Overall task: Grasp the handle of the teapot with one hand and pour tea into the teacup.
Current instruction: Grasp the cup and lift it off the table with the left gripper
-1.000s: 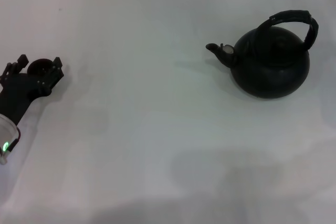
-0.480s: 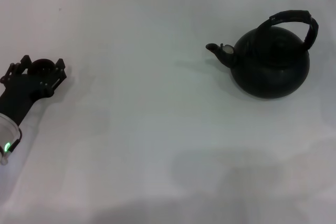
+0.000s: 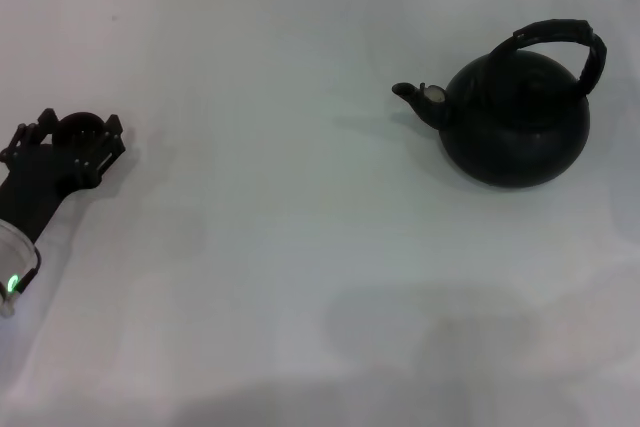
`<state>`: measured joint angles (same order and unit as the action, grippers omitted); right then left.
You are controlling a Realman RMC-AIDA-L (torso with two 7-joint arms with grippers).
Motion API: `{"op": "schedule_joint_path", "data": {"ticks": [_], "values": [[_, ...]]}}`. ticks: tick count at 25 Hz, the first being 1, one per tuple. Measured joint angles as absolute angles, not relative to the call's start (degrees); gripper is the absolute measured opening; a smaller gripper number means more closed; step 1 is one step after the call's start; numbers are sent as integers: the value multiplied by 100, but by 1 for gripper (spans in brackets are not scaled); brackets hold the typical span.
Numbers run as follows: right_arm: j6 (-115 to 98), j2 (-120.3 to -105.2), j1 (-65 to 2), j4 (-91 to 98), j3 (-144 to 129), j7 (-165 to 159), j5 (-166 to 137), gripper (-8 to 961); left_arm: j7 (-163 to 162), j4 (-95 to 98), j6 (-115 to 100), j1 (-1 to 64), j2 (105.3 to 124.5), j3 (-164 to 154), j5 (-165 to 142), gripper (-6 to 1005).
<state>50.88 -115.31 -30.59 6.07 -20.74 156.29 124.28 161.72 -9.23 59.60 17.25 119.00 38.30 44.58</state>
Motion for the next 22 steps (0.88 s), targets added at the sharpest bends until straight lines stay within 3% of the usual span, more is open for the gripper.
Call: {"op": "schedule_joint_path", "data": {"ticks": [22], "values": [[5094, -11531, -3059, 607, -2074, 15627, 12428, 821, 16172, -861, 5948, 1714, 11909, 3814, 4456, 860]]}}
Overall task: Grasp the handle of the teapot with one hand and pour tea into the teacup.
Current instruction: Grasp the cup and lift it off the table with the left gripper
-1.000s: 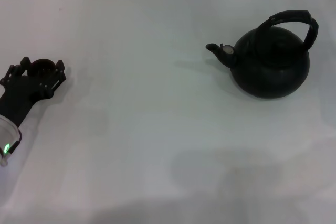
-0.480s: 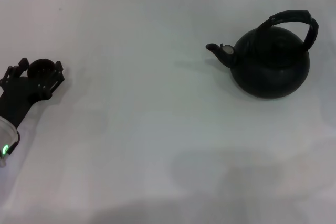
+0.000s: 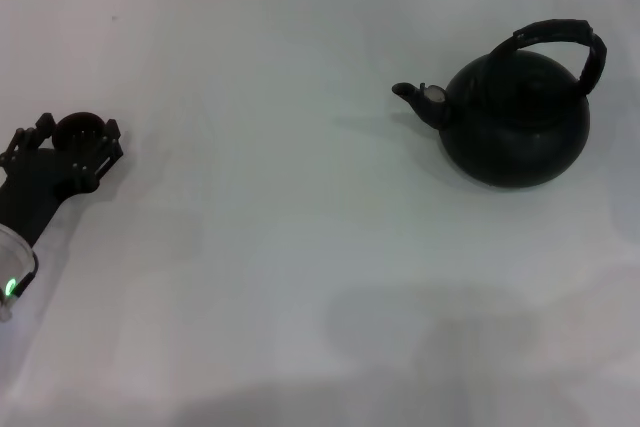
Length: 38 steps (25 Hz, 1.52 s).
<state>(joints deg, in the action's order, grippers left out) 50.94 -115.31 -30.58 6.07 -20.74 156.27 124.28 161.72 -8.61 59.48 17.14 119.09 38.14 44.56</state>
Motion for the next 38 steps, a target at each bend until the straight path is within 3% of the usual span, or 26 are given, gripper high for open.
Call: {"op": "schedule_joint_path", "data": {"ticks": [21, 32, 38], "values": [[5118, -11531, -3057, 606, -2074, 15627, 12427, 819, 16171, -866, 5862, 1687, 11910, 3814, 4448, 860], [5118, -11531, -3048, 606, -2074, 15627, 12428, 819, 16172, -861, 5883, 1661, 11909, 3814, 4436, 801], [5123, -11531, -3044, 606, -2074, 15627, 12428, 819, 16154, -968, 6018, 1690, 11908, 3814, 4437, 704]]}}
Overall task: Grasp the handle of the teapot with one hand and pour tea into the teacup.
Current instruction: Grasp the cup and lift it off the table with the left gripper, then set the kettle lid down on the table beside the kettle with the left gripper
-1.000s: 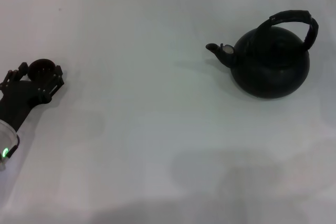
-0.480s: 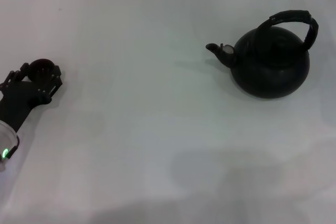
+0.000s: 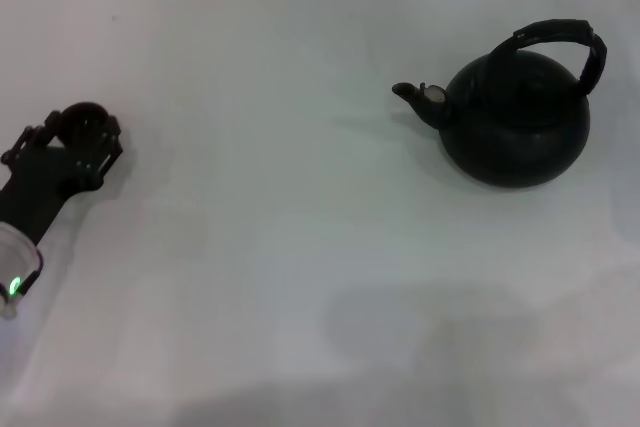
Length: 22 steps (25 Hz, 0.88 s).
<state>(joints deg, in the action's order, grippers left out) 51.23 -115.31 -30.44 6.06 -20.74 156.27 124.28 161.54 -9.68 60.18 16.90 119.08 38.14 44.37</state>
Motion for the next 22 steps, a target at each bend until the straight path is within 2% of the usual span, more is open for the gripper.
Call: {"op": "schedule_joint_path", "data": {"ticks": [15, 22], "values": [[5154, -11540, -3059, 606, -2074, 15627, 12428, 818, 16139, -1443, 5882, 2180, 11930, 3806, 2730, 703], [5277, -11540, -3059, 586, -2074, 15627, 12428, 817, 16129, -1658, 5690, 2200, 11952, 3574, 2218, 709]]}}
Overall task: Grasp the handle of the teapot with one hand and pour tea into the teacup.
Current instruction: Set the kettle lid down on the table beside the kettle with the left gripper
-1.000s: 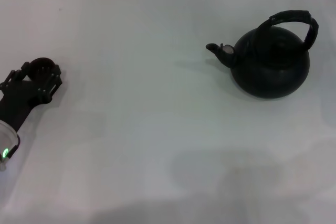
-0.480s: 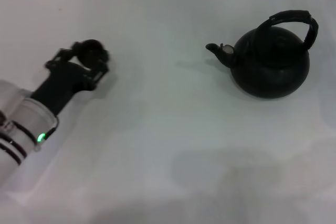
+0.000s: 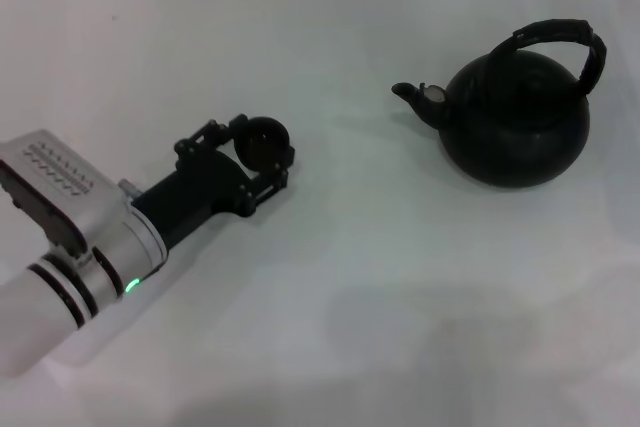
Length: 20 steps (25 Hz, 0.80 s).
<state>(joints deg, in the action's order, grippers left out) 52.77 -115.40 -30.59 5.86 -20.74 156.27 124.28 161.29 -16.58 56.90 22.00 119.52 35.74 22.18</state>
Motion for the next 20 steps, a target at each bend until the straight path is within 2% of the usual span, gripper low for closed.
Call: {"op": "schedule_joint_path", "data": {"ticks": [20], "values": [[5429, -11540, -3058, 584, -2097, 15627, 12428, 816, 15956, -1749, 5377, 2187, 11955, 3267, 2213, 740]]}}
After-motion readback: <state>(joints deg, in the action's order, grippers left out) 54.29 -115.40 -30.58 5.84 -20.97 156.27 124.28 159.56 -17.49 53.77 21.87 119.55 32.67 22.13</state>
